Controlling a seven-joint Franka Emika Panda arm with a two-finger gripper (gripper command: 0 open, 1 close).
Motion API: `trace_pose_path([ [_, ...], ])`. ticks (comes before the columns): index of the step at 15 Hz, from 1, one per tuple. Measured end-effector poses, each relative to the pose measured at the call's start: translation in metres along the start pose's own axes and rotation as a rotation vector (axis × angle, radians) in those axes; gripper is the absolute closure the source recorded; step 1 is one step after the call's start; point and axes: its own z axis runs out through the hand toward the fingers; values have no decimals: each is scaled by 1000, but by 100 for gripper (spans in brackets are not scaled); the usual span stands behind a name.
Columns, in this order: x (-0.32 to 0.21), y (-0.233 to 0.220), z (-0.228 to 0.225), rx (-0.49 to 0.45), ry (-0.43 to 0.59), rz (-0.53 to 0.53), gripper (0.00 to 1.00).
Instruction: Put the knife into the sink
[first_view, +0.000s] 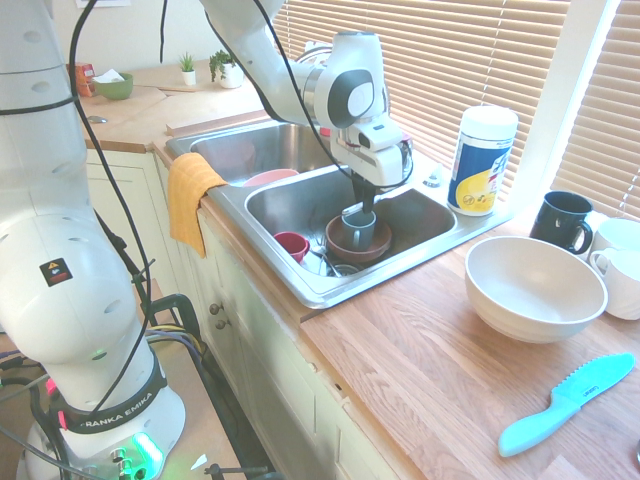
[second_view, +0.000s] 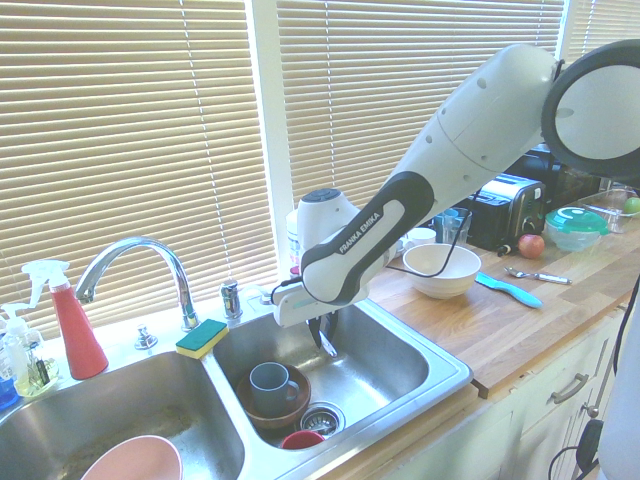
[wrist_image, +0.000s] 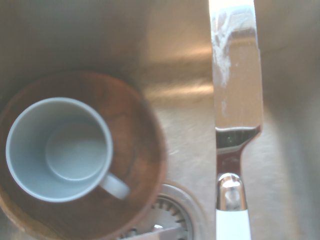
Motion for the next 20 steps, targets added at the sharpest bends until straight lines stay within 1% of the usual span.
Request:
trace_pose_path([
  [2,-8,1,22,-18,-4,3,100],
  [10,-11,21,98,-70,-39,6,100],
  [19,-7,4,140,-82,-82,20,100],
  [20,-4,3,141,-80,-81,21,0],
])
